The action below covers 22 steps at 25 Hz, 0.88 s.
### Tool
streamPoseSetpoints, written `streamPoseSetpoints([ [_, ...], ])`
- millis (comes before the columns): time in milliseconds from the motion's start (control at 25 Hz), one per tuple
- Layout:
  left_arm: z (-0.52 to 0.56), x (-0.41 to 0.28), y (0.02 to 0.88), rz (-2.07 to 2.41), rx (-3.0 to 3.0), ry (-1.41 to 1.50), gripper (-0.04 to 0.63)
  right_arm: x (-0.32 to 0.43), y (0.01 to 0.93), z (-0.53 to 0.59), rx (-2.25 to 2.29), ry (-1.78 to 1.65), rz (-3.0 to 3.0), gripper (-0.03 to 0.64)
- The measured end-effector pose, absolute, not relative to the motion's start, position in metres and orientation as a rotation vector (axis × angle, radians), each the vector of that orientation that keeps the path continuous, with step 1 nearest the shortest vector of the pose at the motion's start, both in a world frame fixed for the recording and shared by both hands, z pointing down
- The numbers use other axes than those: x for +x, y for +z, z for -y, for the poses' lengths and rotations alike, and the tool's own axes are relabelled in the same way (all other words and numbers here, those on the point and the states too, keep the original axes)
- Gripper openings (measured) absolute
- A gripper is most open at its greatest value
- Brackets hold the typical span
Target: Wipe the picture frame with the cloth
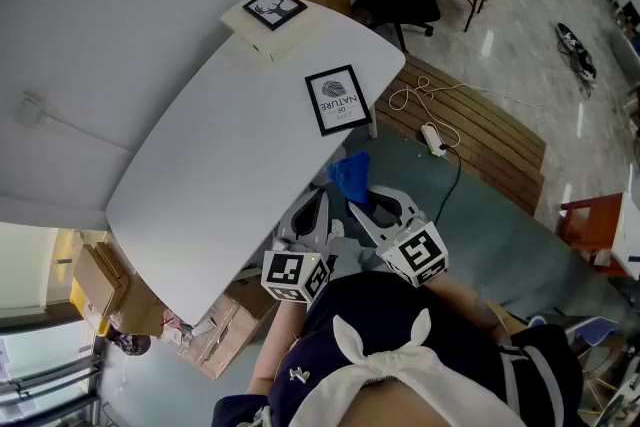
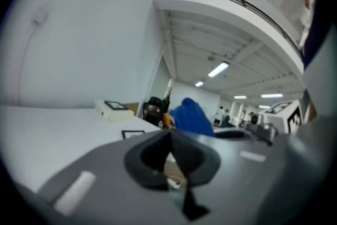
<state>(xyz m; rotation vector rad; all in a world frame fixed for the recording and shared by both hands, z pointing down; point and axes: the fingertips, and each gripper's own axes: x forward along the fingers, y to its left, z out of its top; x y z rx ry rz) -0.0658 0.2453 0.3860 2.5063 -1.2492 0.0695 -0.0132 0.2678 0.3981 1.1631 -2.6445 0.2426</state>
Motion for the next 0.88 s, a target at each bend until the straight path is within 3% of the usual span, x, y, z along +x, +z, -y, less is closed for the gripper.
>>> streamPoseSetpoints([
  [880,-0.17,-0.095,0.398,1.086,2.53,0.116,-0.003,-0.033,0.399,-0.199,1.376,0.298,2.554,0.089],
])
